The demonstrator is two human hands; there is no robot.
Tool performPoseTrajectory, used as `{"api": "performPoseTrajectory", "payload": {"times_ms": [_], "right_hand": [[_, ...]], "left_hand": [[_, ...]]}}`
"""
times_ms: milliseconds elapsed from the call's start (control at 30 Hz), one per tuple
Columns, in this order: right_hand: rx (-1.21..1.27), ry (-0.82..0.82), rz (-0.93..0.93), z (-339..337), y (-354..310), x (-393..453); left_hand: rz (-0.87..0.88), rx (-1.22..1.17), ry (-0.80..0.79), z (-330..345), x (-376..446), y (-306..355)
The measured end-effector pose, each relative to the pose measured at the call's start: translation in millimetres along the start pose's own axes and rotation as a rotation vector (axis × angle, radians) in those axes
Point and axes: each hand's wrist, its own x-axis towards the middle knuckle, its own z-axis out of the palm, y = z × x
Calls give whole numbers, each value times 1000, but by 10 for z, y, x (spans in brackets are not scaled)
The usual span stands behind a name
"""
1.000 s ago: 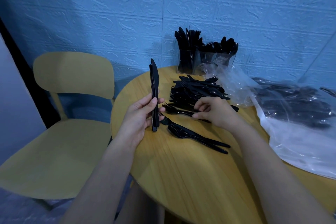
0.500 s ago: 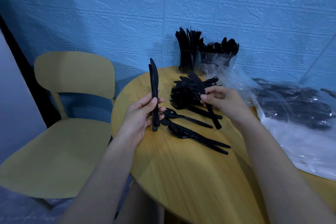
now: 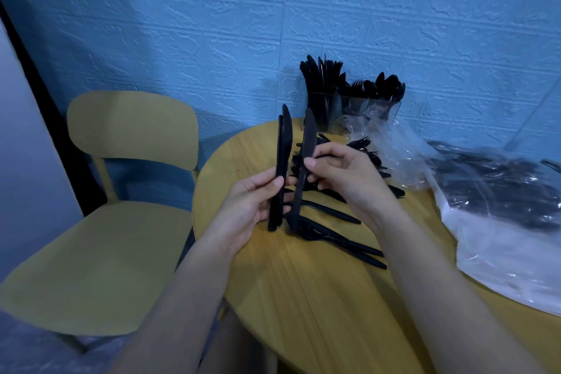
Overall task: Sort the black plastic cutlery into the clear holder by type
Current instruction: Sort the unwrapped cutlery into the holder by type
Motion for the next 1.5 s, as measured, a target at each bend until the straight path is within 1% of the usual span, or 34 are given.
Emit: {"api": "performPoseTrajectory", "payload": {"times_ms": [167,233,333,400,433,500,567,800,867,967,1000,1067,1167,1367,1500], "right_hand": [[-198,76,-84,80,77,64],[-286,75,-129,118,97,83],[-492,104,-163,57,94,109],[-739,171,-150,-122,110,111],[-863,174,-131,-227,146,112],[-1077,88,-43,-370,254,96],[-1189,-26,42,-410,352,79],[-995,-225,115,-441,245,-19],[-945,-184,81,-476,213,-32],[-945,-52,28,-564,217,-14],[-959,-57,48,-581,220,-13],[-1003,-136,108,-597,259,-17],[-957,-194,132,-572,287,-24],[-1027,-139,87,-577,306,-18],[-988,-125,127,-589,286,-12]], "left_hand": [[-7,3,-104,40,-13,-8],[-7,22,-114,45,-11,-13],[6,15,-54,32,0,-18],[17,-20,23,15,14,-17],[22,-41,60,6,23,-17],[28,-65,107,-14,35,-19],[26,-60,118,-20,42,-21],[30,-22,127,-31,57,-44],[30,-17,129,-34,59,-42],[32,-20,142,-44,63,-45],[32,-20,146,-47,64,-45],[32,-19,151,-51,65,-46],[32,-21,149,-51,66,-48],[35,-24,152,-63,66,-47],[35,-17,146,-54,65,-47]]}}
